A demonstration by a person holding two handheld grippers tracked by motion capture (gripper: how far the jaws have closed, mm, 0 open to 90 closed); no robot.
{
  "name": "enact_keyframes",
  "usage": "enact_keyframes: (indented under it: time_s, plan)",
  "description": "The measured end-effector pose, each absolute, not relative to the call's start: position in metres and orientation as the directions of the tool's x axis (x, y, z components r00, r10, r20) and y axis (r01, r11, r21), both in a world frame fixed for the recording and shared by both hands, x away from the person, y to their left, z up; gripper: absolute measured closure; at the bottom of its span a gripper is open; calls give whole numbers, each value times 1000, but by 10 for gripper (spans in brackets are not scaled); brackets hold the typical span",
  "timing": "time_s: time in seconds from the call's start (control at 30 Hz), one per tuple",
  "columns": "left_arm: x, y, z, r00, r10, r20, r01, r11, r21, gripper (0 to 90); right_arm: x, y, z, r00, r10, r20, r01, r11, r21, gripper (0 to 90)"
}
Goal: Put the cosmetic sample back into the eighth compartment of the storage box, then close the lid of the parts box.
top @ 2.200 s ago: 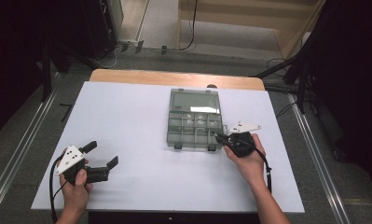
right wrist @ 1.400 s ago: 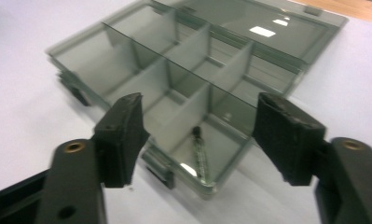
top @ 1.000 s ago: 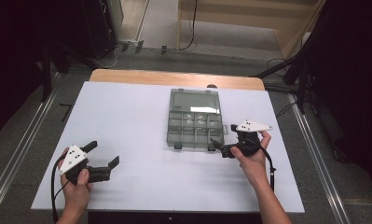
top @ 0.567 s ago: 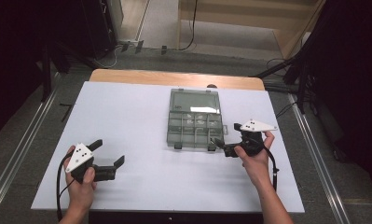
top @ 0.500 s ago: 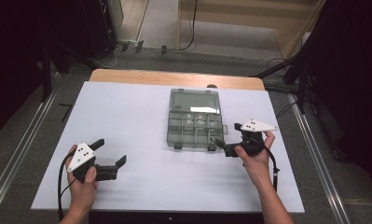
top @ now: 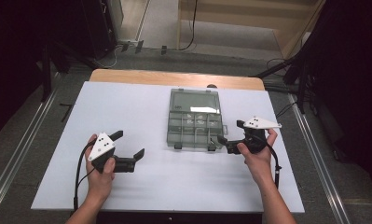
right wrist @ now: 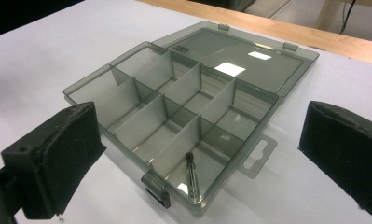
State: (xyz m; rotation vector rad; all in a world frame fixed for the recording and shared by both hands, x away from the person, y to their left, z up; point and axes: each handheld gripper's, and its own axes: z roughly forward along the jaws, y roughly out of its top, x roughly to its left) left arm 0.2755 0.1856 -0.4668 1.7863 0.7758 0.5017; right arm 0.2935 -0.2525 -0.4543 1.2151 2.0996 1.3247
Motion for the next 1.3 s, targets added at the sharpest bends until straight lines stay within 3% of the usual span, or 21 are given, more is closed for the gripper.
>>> enact_keyframes:
  time_s: [0.7,1.3]
  plan:
    - [304,135,-464,761,647,-46,251,-227,941,0,305,-251,-445,-548,825,137,450,153,880,0]
    - [335,113,-464,761,642,-89,277,-197,941,0,321,-256,-453,-510,844,168,471,110,875,0]
